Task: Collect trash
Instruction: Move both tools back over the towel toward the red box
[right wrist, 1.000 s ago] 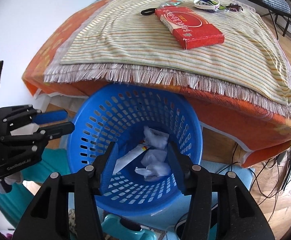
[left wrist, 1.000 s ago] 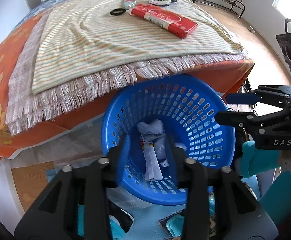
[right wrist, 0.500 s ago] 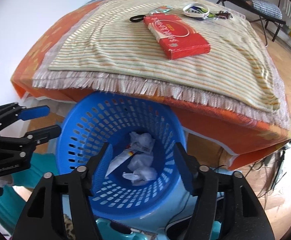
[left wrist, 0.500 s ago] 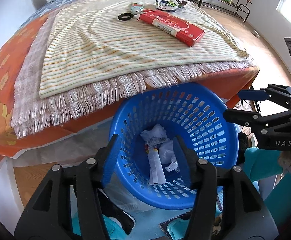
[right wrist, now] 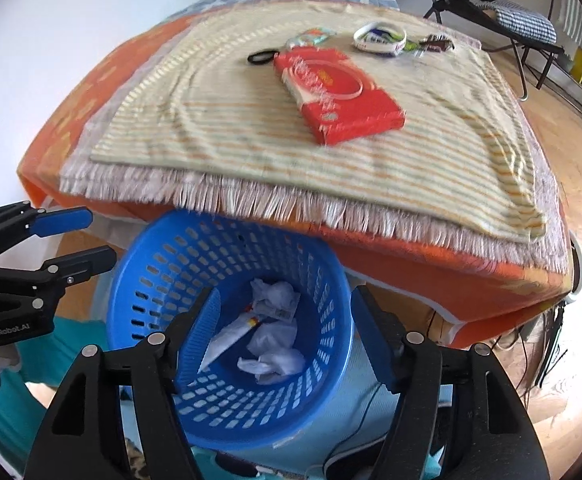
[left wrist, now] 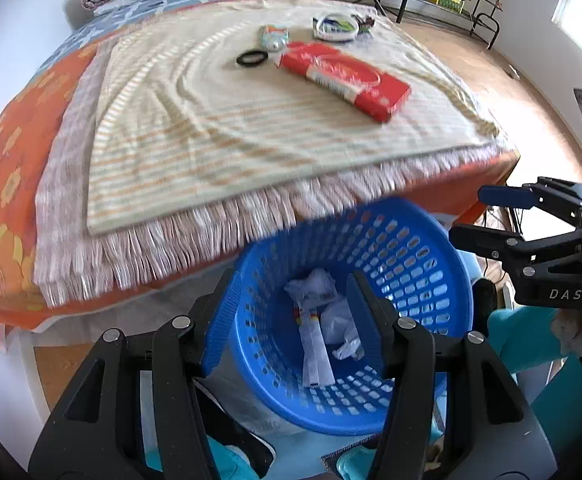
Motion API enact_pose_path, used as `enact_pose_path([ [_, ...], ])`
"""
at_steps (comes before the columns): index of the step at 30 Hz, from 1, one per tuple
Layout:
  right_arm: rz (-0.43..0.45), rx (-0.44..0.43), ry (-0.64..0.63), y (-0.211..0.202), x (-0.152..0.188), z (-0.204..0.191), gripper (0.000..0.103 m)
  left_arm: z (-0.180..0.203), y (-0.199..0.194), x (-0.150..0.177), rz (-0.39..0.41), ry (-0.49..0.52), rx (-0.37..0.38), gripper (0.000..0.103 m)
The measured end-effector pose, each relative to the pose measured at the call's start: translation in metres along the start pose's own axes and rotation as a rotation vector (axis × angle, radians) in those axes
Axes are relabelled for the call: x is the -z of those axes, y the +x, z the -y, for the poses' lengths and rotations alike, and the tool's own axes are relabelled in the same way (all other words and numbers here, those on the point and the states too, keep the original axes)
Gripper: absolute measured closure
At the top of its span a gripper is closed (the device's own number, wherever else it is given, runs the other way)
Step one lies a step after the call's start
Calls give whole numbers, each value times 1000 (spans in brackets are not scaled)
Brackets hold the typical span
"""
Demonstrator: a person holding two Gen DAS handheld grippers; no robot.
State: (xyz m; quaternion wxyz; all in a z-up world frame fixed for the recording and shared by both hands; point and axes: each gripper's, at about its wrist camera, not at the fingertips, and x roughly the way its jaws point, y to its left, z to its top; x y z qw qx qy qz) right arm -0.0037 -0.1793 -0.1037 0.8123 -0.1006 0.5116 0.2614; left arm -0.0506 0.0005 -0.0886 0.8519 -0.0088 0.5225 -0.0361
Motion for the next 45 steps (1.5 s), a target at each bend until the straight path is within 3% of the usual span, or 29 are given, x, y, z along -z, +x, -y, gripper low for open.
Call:
enact_pose_path([
  [15, 41, 8, 7, -8, -41, 30, 27, -11, -9, -69, 71, 17, -13, 47],
  [36, -27, -58, 42, 24, -105, 68, 27, -44, 31, -153, 79, -61, 24, 47],
  [39, -23, -58, 20, 27, -108, 64, 27, -50, 38, -164, 84, -84, 31, 47],
  [42, -19, -50, -26, 30, -110, 57, 27, -54, 43, -173, 87, -89, 28, 56],
  [45, -5, -55, -80, 34, -115, 48, 27, -59, 51, -181, 83, -104, 35, 57],
])
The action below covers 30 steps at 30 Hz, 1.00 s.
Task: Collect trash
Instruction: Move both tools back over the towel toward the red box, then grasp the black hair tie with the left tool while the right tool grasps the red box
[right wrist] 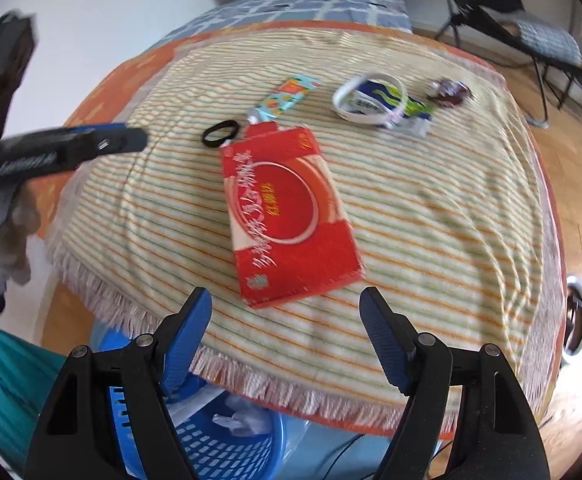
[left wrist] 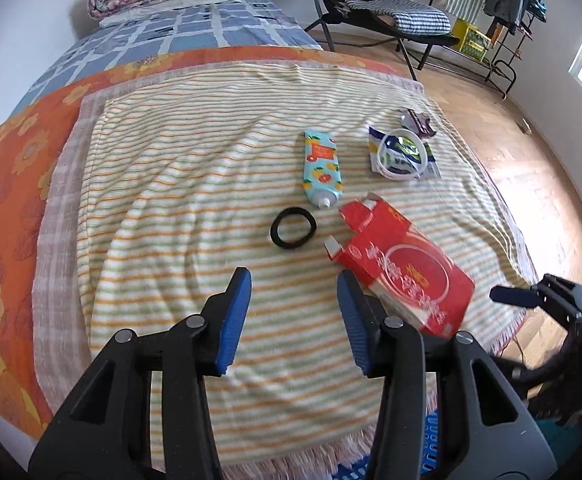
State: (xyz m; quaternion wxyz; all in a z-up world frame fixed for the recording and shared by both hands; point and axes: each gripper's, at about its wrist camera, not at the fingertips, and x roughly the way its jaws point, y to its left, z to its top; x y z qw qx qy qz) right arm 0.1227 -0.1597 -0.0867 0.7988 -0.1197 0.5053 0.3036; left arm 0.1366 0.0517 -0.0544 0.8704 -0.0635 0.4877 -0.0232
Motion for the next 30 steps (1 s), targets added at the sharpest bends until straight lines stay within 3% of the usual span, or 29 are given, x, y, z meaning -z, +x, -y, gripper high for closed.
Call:
enact_pose_path([
  [4, 11, 19, -38, 6, -9, -4, 27, -3, 14, -10, -16, -17, 5, 69],
  [11, -34, 42, -124, 25, -15, -17, 27, -6, 40, -24, -49, -43, 27, 70],
  [16, -51, 131, -239, 35, -11, -34, 27, -13, 56, -31, -74, -69, 26, 73],
  [22, -57, 175, -264, 41, -16, -41, 27, -16, 73, -34, -101, -68, 2, 73],
  [25, -62, 254, -322, 50, -16, -51, 27, -15, 81, -34, -118, -66, -1, 73],
  [27, -66, 298, -351, 56, -16, -55, 24, -14, 86, -33, -129, -60, -4, 85],
  [30, -55, 294, -352, 60, -20, -52, 22, -14, 90, -32, -130, -56, -14, 91],
])
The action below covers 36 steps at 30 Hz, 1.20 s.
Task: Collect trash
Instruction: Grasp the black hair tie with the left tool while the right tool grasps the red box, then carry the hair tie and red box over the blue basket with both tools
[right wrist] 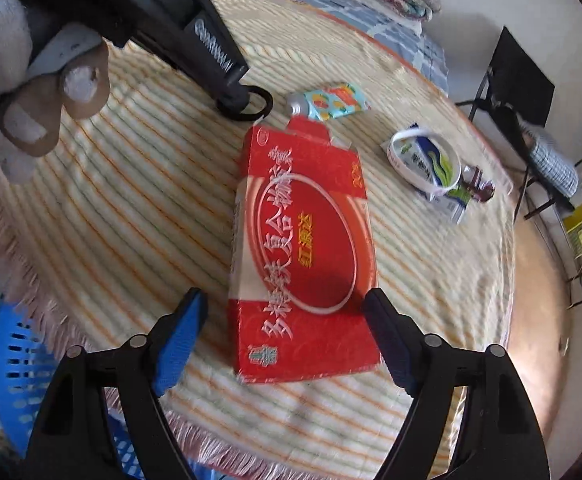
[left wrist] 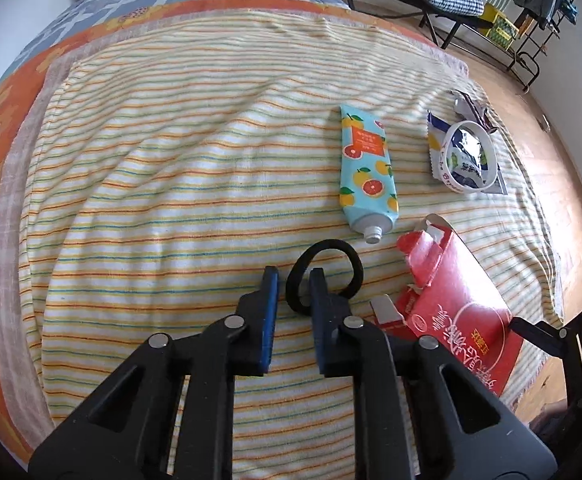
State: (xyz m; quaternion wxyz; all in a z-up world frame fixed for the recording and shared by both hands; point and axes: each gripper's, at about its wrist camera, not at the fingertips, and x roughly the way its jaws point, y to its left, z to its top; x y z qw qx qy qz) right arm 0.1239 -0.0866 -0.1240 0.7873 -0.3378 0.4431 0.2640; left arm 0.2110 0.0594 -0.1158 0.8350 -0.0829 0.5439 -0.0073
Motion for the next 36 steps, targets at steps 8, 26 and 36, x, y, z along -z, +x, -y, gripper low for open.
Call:
enact_pose_path([
  [8, 13, -134, 166, 0, -3, 42, 33, -5, 0, -1, 8, -8, 9, 98],
  [26, 63, -192, 404, -10, -4, 116, 80, 1, -4, 0, 18, 7, 8, 100],
  [36, 119, -180, 355, -28, -3, 103, 89, -2, -23, 1, 59, 4, 13, 100],
])
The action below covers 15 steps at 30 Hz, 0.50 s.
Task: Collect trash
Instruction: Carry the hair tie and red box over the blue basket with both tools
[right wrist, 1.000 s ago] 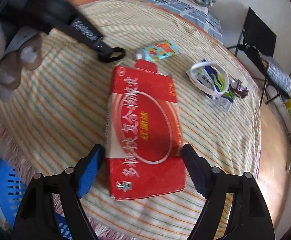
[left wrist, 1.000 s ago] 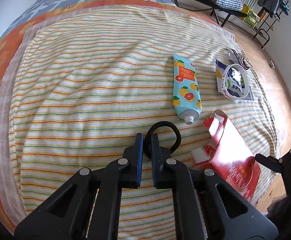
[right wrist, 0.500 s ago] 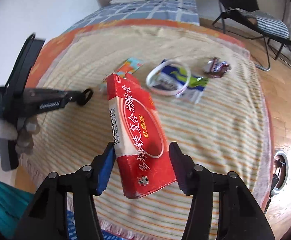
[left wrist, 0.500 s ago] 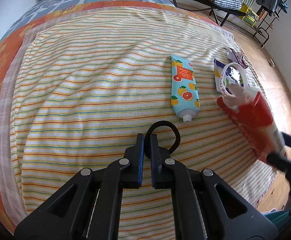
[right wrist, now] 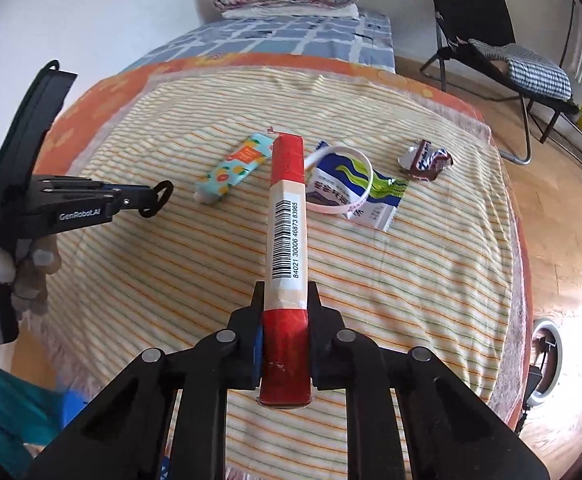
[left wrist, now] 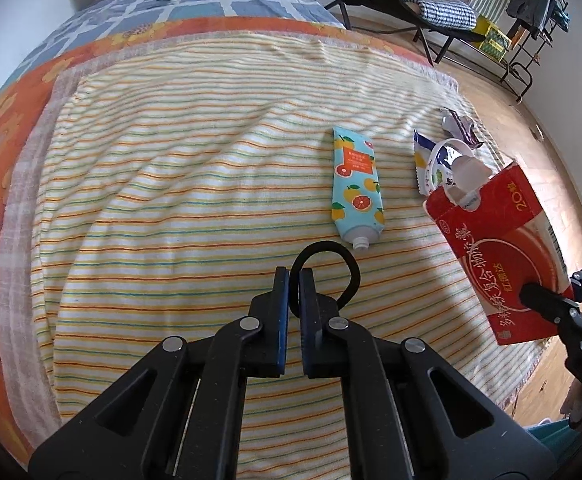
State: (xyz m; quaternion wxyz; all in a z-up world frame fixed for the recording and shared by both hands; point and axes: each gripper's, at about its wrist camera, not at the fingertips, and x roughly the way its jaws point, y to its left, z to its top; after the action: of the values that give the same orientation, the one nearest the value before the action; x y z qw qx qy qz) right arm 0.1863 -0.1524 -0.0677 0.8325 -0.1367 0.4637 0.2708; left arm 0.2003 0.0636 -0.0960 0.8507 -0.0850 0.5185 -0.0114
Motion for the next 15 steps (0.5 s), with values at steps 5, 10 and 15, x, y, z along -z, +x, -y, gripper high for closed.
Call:
enact_pose_path([
  [5, 19, -19, -3, -12, 4, -6, 89, 2, -11, 5, 17, 15, -5, 101],
  [10, 26, -35, -12, -24, 11, -13, 89, 6, -29, 14, 40, 33, -10, 101],
  [15, 30, -57, -6, -38, 21, -18, 89, 10, -47, 28, 59, 51, -7, 100],
])
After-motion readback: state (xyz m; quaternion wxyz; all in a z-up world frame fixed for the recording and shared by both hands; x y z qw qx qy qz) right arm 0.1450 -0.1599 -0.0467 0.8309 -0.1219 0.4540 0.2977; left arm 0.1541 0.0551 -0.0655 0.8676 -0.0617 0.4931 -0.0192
